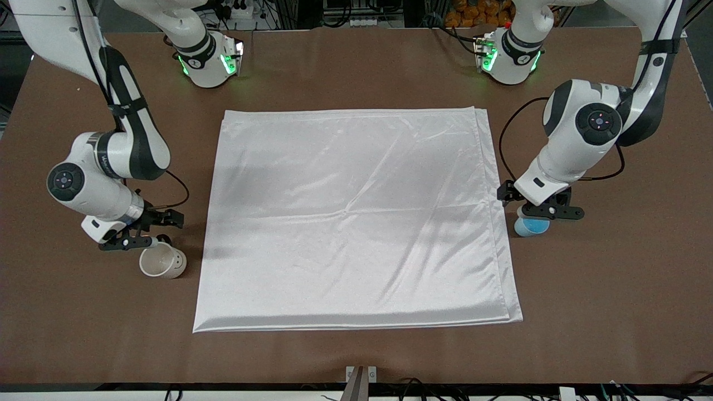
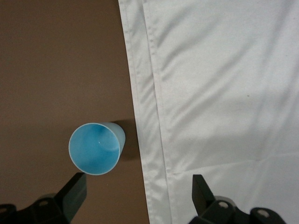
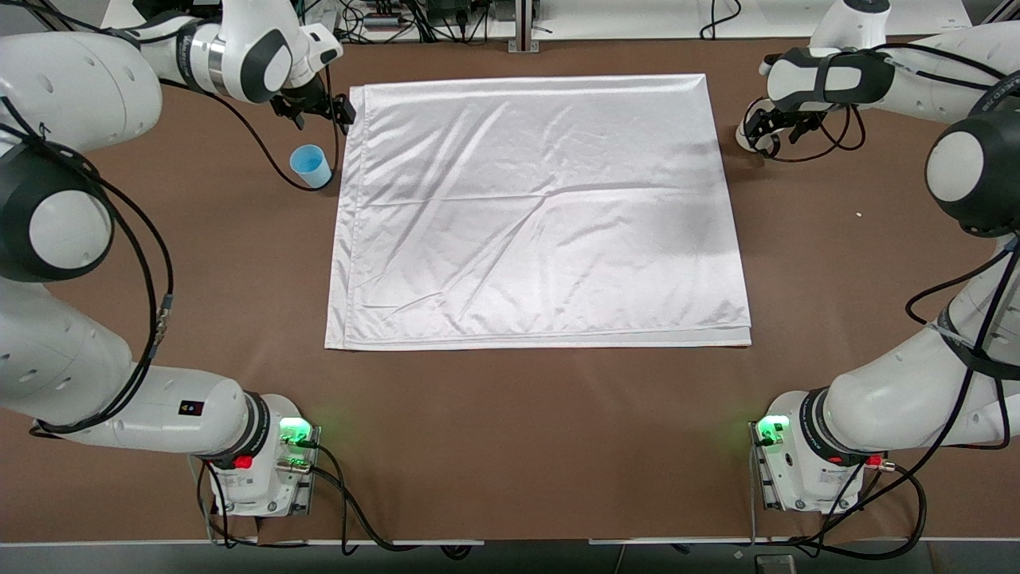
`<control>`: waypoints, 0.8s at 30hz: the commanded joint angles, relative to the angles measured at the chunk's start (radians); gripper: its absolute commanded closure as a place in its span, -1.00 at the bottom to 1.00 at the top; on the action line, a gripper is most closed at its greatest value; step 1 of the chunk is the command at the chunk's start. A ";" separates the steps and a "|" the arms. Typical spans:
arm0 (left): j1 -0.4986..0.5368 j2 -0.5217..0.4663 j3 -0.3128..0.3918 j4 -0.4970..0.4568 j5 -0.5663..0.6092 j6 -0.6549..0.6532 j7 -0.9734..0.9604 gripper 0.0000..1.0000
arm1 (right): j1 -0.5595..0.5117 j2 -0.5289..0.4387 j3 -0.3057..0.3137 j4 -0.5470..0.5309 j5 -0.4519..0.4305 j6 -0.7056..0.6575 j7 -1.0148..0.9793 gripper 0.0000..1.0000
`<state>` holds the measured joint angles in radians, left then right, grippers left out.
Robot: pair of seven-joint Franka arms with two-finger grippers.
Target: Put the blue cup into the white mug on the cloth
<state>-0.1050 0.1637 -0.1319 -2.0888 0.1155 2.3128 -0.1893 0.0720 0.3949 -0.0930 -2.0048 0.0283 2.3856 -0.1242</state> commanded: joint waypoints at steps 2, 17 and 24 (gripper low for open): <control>0.028 0.053 -0.005 -0.005 0.042 0.076 -0.010 -1.00 | -0.003 0.045 0.004 0.023 0.007 0.050 0.000 -1.00; 0.068 0.186 -0.005 -0.004 0.081 0.191 -0.009 -1.00 | -0.005 0.107 0.004 0.069 0.010 0.070 -0.041 -0.07; 0.071 0.226 -0.005 -0.001 0.081 0.203 -0.004 -1.00 | -0.003 0.099 0.004 0.070 0.013 0.067 -0.041 0.82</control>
<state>-0.0412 0.3660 -0.1310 -2.0968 0.1688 2.4961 -0.1878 0.0719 0.4865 -0.0930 -1.9571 0.0283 2.4565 -0.1480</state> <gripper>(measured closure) 0.000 0.493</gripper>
